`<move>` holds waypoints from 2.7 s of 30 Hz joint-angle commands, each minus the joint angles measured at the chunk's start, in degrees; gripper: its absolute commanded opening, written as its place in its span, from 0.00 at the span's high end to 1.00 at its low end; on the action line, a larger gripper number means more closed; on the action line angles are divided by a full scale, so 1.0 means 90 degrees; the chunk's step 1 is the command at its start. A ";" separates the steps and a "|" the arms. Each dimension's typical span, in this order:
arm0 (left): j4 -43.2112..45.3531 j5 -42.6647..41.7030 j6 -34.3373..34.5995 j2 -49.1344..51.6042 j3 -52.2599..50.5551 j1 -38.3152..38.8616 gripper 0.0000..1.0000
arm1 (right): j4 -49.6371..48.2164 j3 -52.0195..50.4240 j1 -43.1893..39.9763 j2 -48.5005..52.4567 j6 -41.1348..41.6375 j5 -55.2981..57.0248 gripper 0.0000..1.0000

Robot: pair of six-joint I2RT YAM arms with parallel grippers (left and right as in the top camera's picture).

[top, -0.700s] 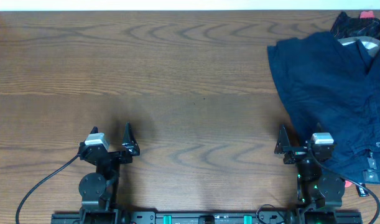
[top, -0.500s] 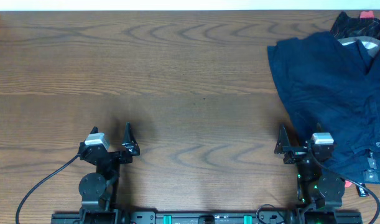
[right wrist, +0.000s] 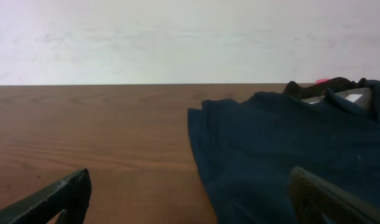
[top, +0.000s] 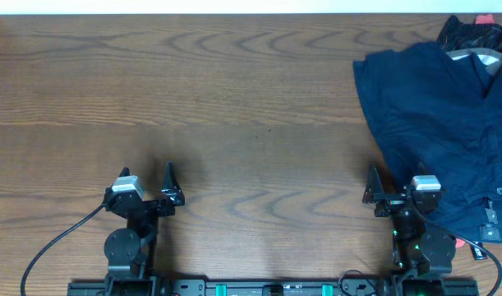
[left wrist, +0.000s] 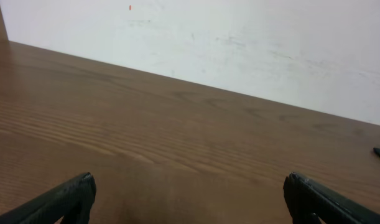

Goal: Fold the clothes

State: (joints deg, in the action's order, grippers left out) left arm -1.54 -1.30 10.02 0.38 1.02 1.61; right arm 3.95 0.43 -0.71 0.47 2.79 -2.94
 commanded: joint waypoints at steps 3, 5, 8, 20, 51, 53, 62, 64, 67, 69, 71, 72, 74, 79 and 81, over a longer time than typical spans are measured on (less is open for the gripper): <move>-0.0287 0.0219 -0.0136 0.0000 -0.0085 -0.0032 0.02 | 0.0024 -0.0012 0.0058 0.0007 0.0085 0.0063 0.01; -0.0287 0.0219 -0.0136 0.0000 -0.0085 -0.0032 0.02 | 0.0024 -0.0012 0.0058 0.0007 0.0085 0.0063 0.01; -0.0287 0.0219 -0.0136 0.0000 -0.0085 -0.0032 0.02 | 0.0024 -0.0012 0.0058 0.0007 0.0085 0.0063 0.01; -0.0287 0.0216 -0.0136 0.0000 -0.0085 -0.0032 0.02 | 0.0017 -0.0012 0.0058 0.0010 0.0090 0.0063 0.01; -0.0294 0.0175 0.0187 0.0209 0.0146 -0.0032 0.02 | 0.0087 0.0206 0.0058 0.0435 0.0204 0.0068 0.01; -0.0296 0.0002 0.0185 0.0393 0.0267 -0.0032 0.02 | 0.0153 0.0440 0.0058 0.0797 0.0197 0.0119 0.01; -0.1049 -0.0243 0.0185 0.2064 0.1761 -0.0032 0.02 | 0.0872 0.2331 0.0058 0.3492 -0.0015 0.0471 0.01; -0.1464 -0.0243 0.0185 0.2613 0.2307 -0.0032 0.02 | 0.1265 0.2934 0.0058 0.4294 -0.0015 0.0471 0.01; -0.2161 -0.0245 0.0182 0.3463 0.3157 -0.0032 0.02 | 0.1948 0.3842 0.0058 0.5442 -0.0036 0.0522 0.01; -0.2691 -0.0291 0.0182 0.3997 0.3711 -0.0032 0.02 | 0.2516 0.4432 0.0058 0.6159 -0.0034 0.0651 0.01; -0.3191 -0.0347 0.0182 0.4437 0.4163 -0.0032 0.02 | 0.3196 0.5054 0.0056 0.6919 -0.0036 0.0879 0.01; -0.3410 -0.0396 0.0182 0.4614 0.4328 -0.0032 0.02 | 0.3376 0.5226 0.0056 0.7152 -0.0034 0.0969 0.01; -0.3837 -0.0595 0.0182 0.4971 0.4639 -0.0032 0.02 | 0.3691 0.5612 0.0058 0.7732 -0.0034 0.1044 0.01; -0.4022 -0.1190 0.0185 0.5418 0.4748 -0.0032 0.02 | 0.3682 0.5843 0.0058 0.8454 -0.0092 0.0692 0.01; -0.4019 -0.1265 0.0185 0.5506 0.4748 -0.0032 0.02 | 0.3704 0.5843 0.0058 0.8607 -0.0304 0.0865 0.08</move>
State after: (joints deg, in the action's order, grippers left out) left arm -37.50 -9.19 10.96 49.08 42.44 1.58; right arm 37.04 51.81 -0.62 76.62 2.44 3.88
